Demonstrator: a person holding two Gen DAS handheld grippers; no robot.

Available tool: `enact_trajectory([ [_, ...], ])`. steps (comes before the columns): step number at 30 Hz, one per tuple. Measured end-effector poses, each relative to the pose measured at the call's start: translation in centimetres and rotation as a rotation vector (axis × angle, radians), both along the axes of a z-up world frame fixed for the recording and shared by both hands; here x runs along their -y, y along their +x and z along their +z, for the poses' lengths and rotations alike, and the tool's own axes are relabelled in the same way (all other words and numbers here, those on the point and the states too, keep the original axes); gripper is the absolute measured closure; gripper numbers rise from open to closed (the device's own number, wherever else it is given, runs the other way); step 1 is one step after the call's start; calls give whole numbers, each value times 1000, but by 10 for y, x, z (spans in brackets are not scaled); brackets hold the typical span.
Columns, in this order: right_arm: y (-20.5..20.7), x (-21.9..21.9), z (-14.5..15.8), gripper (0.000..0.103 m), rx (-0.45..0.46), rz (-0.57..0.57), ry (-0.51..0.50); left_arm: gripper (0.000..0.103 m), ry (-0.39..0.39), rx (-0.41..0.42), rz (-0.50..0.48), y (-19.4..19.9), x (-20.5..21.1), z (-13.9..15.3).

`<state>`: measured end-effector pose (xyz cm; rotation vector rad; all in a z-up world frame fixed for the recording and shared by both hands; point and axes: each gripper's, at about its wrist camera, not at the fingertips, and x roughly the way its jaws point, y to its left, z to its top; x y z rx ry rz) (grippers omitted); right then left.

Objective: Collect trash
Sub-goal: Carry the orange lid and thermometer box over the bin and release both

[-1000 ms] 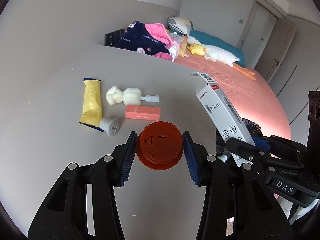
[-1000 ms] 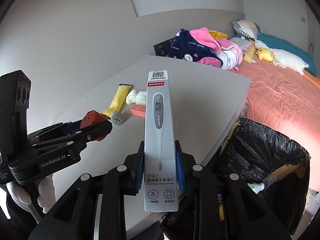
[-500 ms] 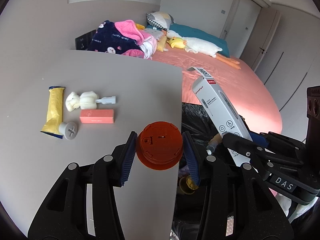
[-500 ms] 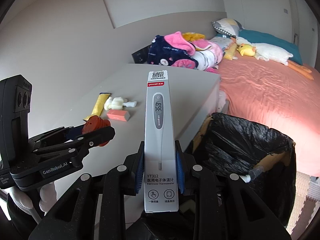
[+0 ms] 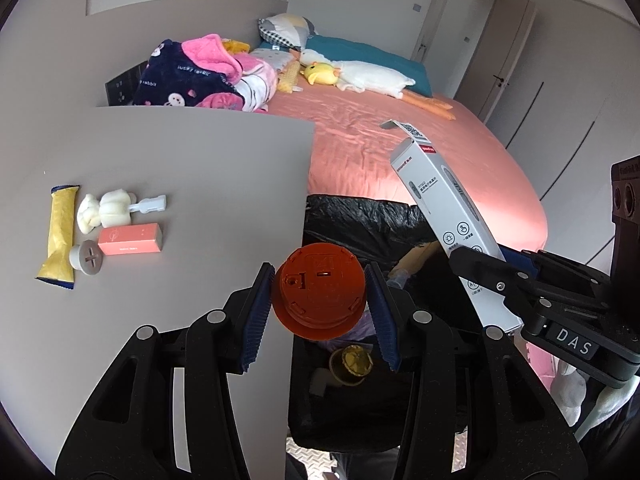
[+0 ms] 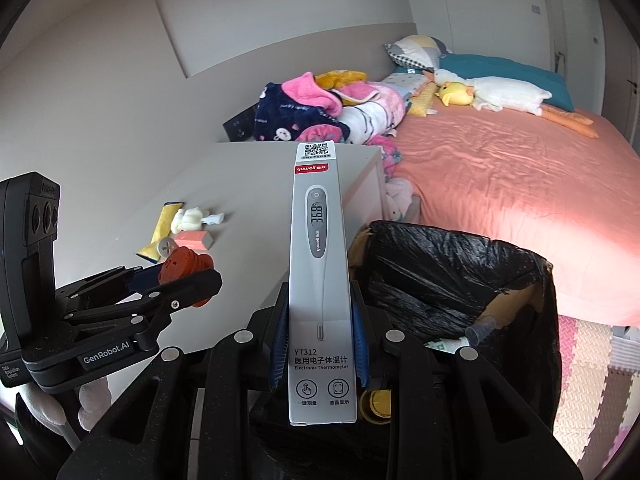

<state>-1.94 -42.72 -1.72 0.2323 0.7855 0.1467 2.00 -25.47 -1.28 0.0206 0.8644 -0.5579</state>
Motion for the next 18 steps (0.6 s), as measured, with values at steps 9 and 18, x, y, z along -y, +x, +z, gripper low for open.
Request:
enact_trajectory([
  [9, -9, 25, -4, 74, -8, -67, 5, 57, 5, -11, -60, -1, 25, -5],
  [18, -18, 49, -7, 74, -13, -123, 8, 57, 14, -27, -119, -1, 51, -11],
])
